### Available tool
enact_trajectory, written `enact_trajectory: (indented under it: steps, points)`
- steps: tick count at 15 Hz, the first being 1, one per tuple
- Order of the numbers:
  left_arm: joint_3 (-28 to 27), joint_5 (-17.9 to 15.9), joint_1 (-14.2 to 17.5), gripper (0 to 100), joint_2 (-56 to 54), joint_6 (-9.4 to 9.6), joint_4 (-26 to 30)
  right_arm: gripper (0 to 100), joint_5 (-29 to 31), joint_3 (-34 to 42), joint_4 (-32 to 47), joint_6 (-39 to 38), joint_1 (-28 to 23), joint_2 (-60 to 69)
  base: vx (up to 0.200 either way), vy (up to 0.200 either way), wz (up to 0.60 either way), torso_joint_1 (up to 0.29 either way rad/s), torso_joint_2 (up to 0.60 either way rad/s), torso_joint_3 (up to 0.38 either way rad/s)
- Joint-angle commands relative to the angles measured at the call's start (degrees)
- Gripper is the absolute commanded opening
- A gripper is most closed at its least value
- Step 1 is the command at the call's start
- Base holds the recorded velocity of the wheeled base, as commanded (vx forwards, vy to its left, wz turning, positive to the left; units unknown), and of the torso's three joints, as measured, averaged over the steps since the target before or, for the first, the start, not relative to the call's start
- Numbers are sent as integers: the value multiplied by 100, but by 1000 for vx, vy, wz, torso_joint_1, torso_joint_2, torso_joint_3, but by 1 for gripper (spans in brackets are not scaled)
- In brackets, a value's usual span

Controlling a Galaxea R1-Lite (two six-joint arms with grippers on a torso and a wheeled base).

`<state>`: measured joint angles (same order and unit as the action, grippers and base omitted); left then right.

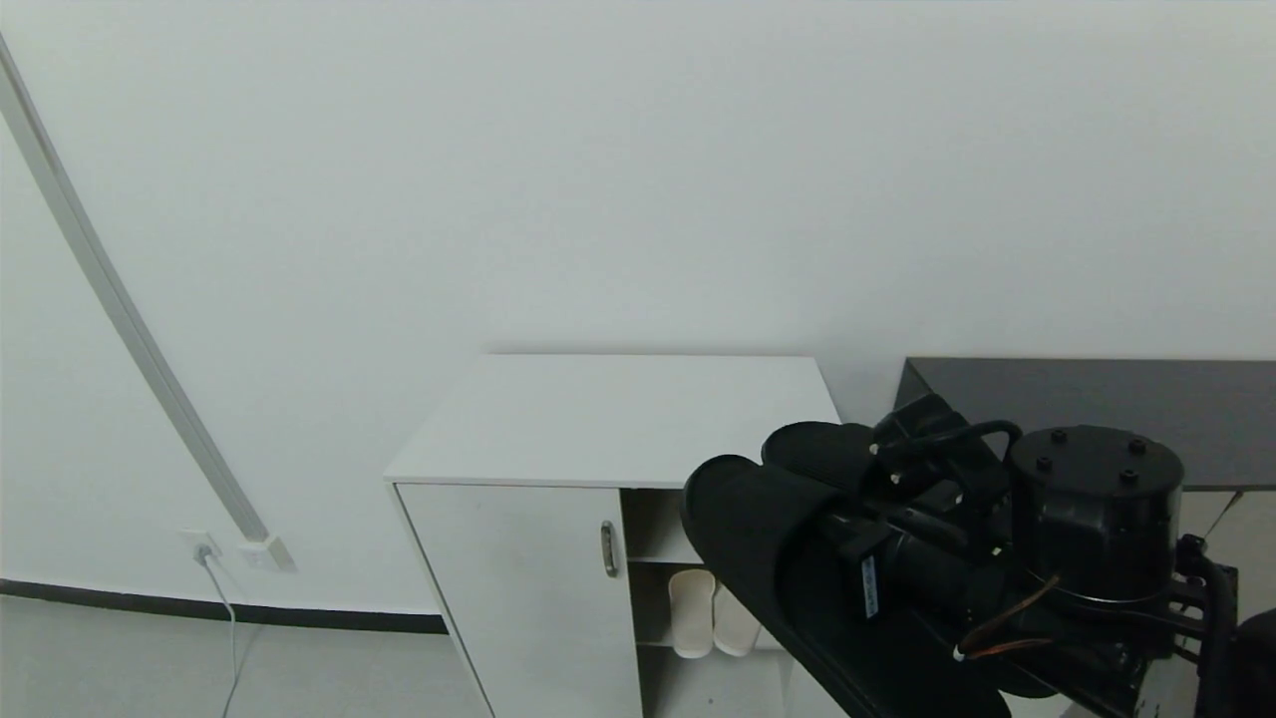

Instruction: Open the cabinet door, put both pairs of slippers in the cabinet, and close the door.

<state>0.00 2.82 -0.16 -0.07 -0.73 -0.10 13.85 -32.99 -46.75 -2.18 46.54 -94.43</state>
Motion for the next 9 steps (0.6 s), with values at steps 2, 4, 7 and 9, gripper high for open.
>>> enact_trajectory:
  steps: [2, 4, 7, 9]
  points:
    - [0, 8, -2, 0, 7, -6, 1, 0, -5, 38, -1, 7, 21, -5, 0, 0, 0, -90, 190, 117]
    - [0, 0, -2, 0, 7, 3, 1, 0, -5, 47, -9, 16, 21, 21, 0, 0, 0, -154, 349, 188]
    - [0, 0, -2, 0, 7, 3, 1, 0, -5, 144, -264, 25, 39, -23, 0, 0, 0, -159, 370, 212]
    - [0, 0, -2, 0, 7, 3, 1, 0, 21, 152, -291, 42, 144, -102, 0, 0, 0, -171, 396, 227]
